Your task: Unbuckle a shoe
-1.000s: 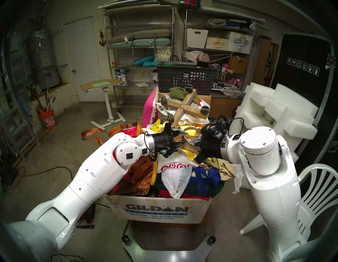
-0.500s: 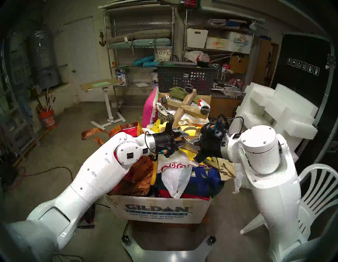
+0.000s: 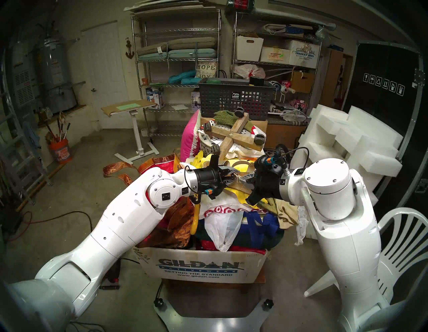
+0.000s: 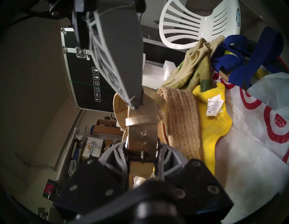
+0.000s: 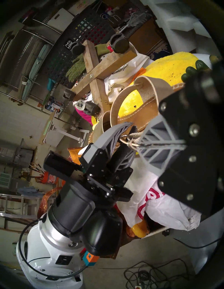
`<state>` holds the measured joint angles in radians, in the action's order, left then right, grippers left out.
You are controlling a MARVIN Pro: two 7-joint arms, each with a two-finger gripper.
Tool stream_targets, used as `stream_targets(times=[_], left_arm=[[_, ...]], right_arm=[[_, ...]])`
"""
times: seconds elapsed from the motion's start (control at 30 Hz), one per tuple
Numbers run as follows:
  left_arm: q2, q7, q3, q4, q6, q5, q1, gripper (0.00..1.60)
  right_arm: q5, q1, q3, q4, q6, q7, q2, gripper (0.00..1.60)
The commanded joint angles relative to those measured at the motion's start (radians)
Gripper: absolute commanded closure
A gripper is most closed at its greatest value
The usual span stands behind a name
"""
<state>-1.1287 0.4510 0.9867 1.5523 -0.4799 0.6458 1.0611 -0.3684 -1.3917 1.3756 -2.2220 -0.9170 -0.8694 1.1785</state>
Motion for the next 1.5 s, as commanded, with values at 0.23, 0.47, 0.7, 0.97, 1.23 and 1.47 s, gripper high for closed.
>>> stream_targets(times=[0.23, 0.47, 0.7, 0.97, 1.23, 1.47], left_arm=[[-0.017, 0.023, 0.005, 0.021, 0.017, -0.014, -0.033, 1.60], [-0.015, 0.034, 0.006, 0.022, 0.018, -0.023, -0.025, 1.60], [-0.014, 0.043, 0.008, 0.025, 0.020, -0.026, -0.024, 1.60], [-0.009, 0.048, 0.011, 0.037, 0.024, -0.029, -0.024, 1.60], [-0.002, 0.058, 0.013, 0.046, 0.026, -0.033, -0.024, 1.60], [0.004, 0.061, 0.013, 0.052, 0.026, -0.037, -0.019, 1.60]], right_arm=[[-0.142, -0.043, -0.080, -0.134, 0.070, 0.094, -0.069, 0.96], [-0.211, -0.059, -0.105, -0.161, 0.087, 0.146, -0.084, 0.82], [-0.284, -0.061, -0.170, -0.172, 0.124, 0.186, -0.108, 0.52], [-0.388, -0.043, -0.273, -0.142, 0.149, 0.223, -0.134, 0.42], [-0.486, -0.018, -0.330, -0.109, 0.144, 0.249, -0.151, 0.51], [-0.530, 0.002, -0.352, -0.079, 0.129, 0.251, -0.144, 0.56]])
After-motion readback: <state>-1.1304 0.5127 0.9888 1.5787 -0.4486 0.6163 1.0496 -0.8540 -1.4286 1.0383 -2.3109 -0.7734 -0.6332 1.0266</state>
